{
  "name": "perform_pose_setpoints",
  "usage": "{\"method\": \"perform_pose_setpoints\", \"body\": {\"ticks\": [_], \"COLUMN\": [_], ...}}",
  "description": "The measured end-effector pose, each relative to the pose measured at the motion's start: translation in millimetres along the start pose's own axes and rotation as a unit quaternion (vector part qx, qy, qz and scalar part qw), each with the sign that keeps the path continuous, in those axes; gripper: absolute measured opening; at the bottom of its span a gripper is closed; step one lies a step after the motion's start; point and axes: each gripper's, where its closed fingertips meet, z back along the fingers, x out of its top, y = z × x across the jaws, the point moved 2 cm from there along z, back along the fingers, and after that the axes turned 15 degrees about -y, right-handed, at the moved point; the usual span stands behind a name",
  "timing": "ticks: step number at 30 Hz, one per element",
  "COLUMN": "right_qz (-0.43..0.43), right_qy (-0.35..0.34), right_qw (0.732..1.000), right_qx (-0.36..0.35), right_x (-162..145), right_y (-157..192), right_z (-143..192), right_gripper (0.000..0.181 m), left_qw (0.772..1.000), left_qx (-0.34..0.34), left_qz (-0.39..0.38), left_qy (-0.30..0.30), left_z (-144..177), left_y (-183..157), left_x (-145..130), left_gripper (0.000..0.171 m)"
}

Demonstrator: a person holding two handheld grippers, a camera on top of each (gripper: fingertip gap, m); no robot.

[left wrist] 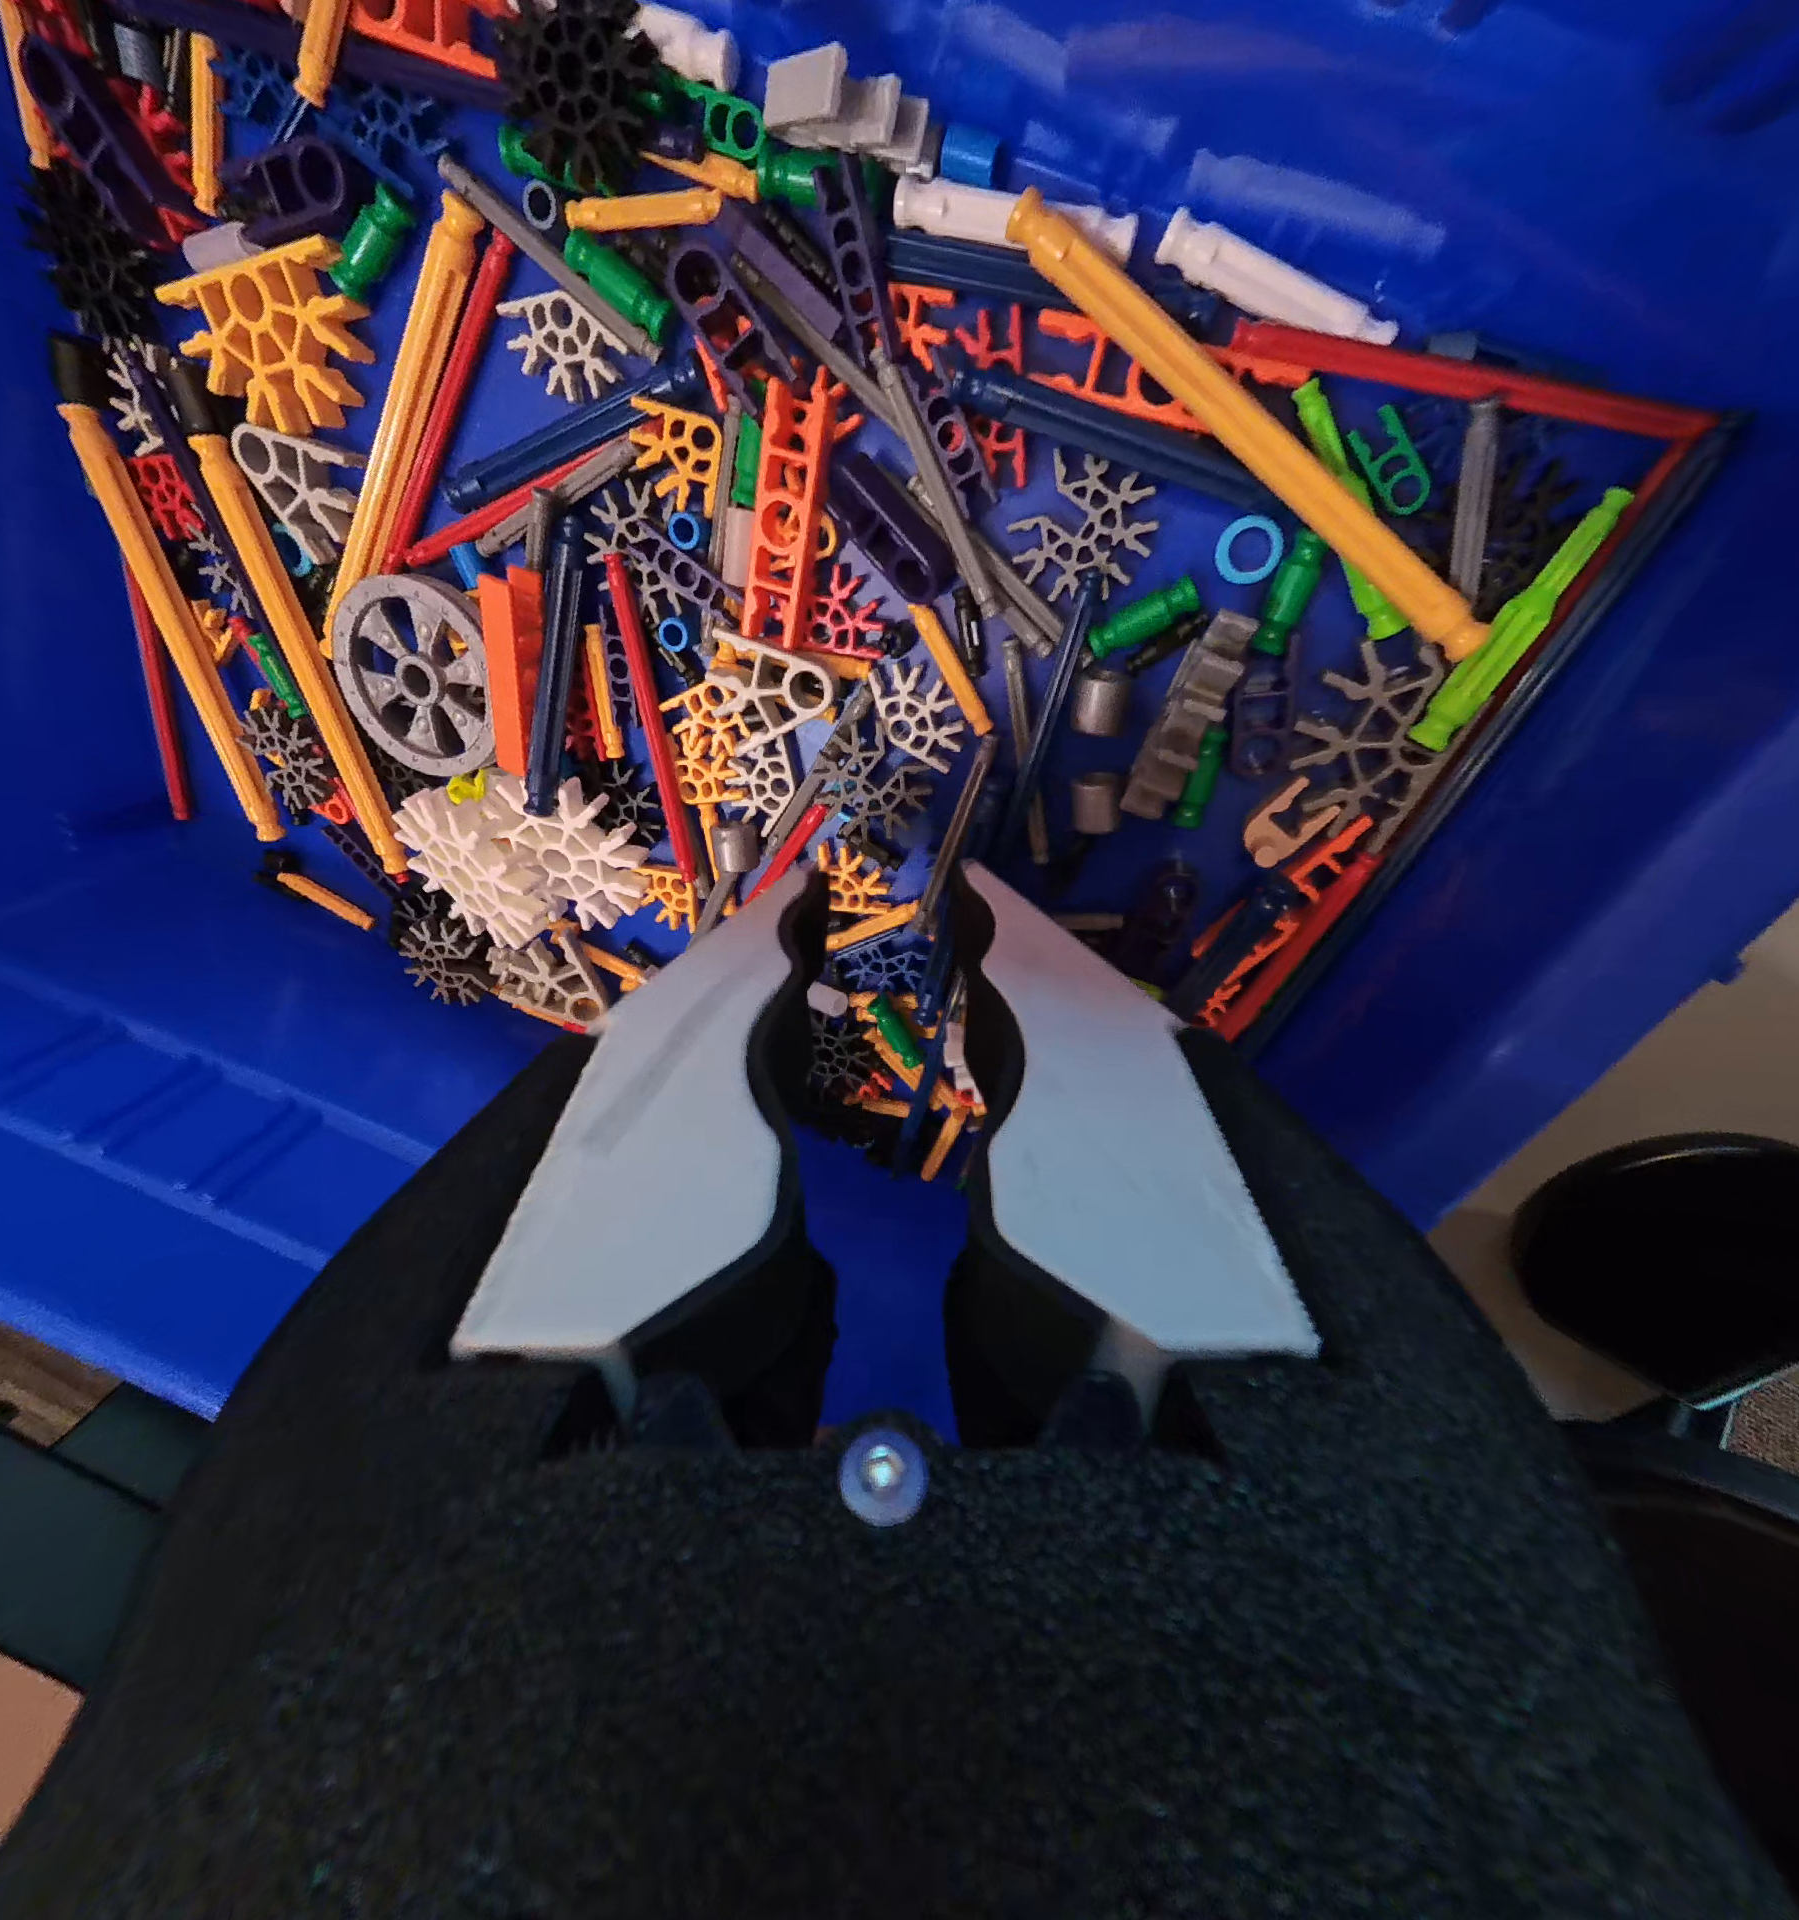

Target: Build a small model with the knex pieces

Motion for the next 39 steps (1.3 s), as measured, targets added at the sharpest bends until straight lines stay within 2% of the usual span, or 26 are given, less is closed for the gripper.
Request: {"method": "perform_pose_setpoints", "body": {"ticks": [5,19,24,28,39], "right_qz": [-0.001,0.000,0.000,0.001,0.001], "right_qy": [0.000,0.000,0.000,0.000,-0.001], "right_qw": [1.000,1.000,1.000,1.000,1.000], "right_qx": [0.000,0.000,0.000,0.000,-0.001], "right_x": [0,0,0,0,0], "right_y": [0,0,0,0,0], "right_z": [0,0,0,0,0], "right_gripper": [0.056,0.056,0.056,0.056,0.056], "left_qw": [1.000,0.997,0.997,0.998,0.998], "left_qx": [0.010,0.021,0.007,-0.012,-0.013], "left_qz": [0.001,-0.031,-0.032,-0.025,-0.022], "left_qy": [-0.001,0.066,0.069,0.065,0.063], "left_z": [1,-8,-10,-10,-10], "left_y": [6,18,19,16,14], "left_x": [1,-14,-13,-13,-12], "left_gripper": [0.020,0.012,0.009,0.000,0.003]}}
